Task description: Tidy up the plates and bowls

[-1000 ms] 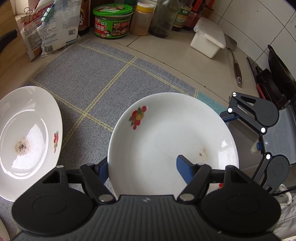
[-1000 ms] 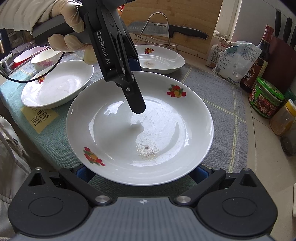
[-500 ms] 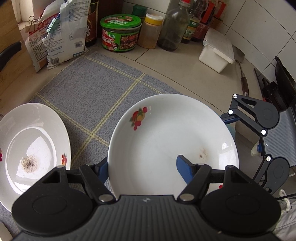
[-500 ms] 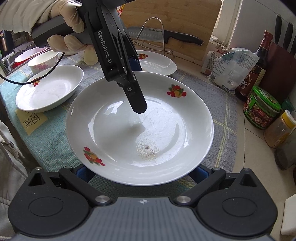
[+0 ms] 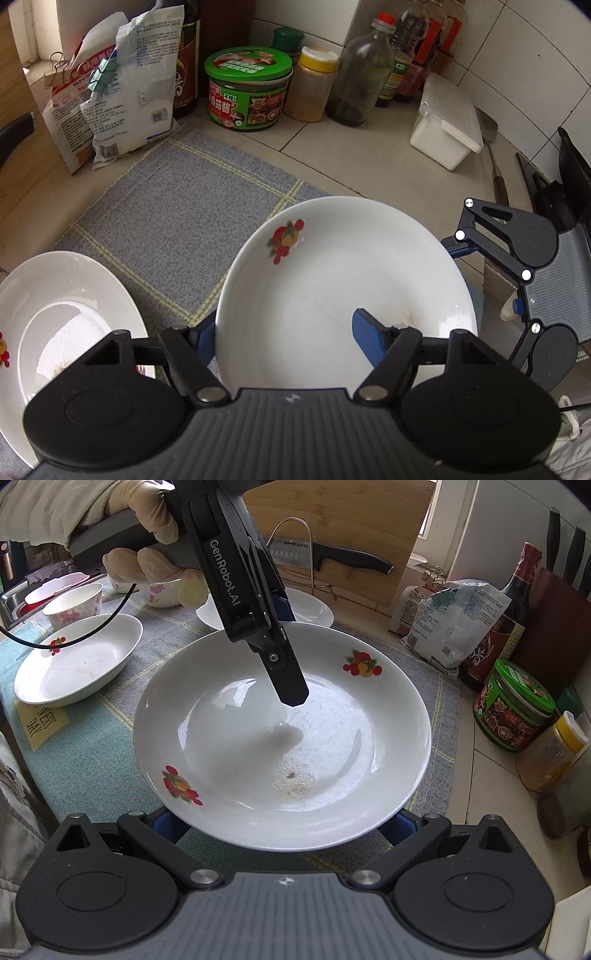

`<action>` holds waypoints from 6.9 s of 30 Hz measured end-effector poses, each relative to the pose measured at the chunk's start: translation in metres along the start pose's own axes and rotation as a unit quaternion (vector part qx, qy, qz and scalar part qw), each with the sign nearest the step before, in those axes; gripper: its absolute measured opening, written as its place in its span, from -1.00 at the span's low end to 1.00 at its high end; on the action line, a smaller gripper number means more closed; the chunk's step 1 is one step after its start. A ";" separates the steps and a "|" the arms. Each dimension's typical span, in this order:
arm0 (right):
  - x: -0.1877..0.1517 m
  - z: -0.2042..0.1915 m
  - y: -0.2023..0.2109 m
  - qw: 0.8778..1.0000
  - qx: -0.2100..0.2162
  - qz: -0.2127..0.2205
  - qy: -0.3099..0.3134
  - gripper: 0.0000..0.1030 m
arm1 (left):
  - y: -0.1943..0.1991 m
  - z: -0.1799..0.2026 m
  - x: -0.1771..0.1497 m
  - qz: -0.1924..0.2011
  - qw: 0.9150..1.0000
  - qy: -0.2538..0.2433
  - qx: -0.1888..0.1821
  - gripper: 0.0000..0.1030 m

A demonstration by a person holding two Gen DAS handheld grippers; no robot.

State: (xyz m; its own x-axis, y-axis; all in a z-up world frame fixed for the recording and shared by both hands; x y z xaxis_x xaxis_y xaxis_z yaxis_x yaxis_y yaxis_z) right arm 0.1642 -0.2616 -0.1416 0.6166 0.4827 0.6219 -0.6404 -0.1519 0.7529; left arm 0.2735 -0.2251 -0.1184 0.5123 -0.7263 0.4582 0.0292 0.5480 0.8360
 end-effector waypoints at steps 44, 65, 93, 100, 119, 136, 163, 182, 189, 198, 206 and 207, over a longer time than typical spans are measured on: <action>-0.002 0.070 -0.059 0.999 -0.005 -0.030 -0.020 1.00 | -0.066 -0.054 0.054 -0.003 1.000 0.005 0.001 0.40; -0.004 0.065 -0.041 0.999 -0.029 -0.032 -0.026 1.00 | -0.016 -0.027 0.053 0.045 0.997 -0.037 0.053 0.57; 0.030 -0.025 0.019 0.999 -0.002 0.031 0.014 1.00 | 0.116 0.059 -0.066 0.202 0.968 0.027 0.145 0.77; 0.045 -0.056 0.011 1.000 0.000 0.022 -0.013 1.00 | 0.141 0.051 -0.120 0.228 0.950 0.036 0.210 0.81; 0.069 -0.139 0.001 0.991 0.001 0.001 -0.132 1.00 | 0.181 0.033 -0.259 0.222 0.938 0.099 0.247 0.85; 0.079 -0.194 -0.014 0.982 0.022 -0.038 -0.183 1.00 | 0.153 0.013 -0.346 0.155 0.960 0.106 0.206 0.85; 0.098 -0.225 -0.056 0.989 0.071 -0.098 -0.085 1.00 | 0.113 0.004 -0.331 0.153 0.958 0.115 0.215 1.00; 0.122 -0.208 -0.071 0.983 0.143 -0.087 -0.074 1.00 | 0.115 0.007 -0.330 0.171 0.959 0.089 0.209 1.00; 0.129 -0.204 -0.076 0.979 0.163 -0.097 -0.073 1.00 | 0.115 0.008 -0.330 0.173 0.961 0.073 0.201 1.00; 0.135 -0.203 -0.084 0.972 0.189 -0.126 -0.065 1.00 | 0.115 0.008 -0.328 0.169 0.965 0.056 0.193 1.00; 0.140 -0.204 -0.087 0.962 0.218 -0.146 -0.070 1.00 | 0.114 0.008 -0.324 0.162 0.967 0.036 0.192 1.00; 0.140 -0.204 -0.087 0.961 0.222 -0.148 -0.071 1.00 | 0.114 0.008 -0.323 0.161 0.967 0.035 0.192 1.00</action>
State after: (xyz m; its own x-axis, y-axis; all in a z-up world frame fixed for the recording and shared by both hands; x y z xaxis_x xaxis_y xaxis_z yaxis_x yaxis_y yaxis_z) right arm 0.2128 -0.0048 -0.1636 0.8189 0.4430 0.3648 -0.1876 -0.3940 0.8998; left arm 0.1042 0.0687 -0.1692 0.4981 -0.5065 0.7038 -0.4564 0.5370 0.7095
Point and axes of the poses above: each gripper's, at about its wrist camera, not at the fingertips, and y roughly against the way its jaws point, z to its right, x to its top, the point moved 10 cm from there along -y, roughly the way its jaws point, and after that the axes turned 7 degrees about -x, right-handed, at the moved point
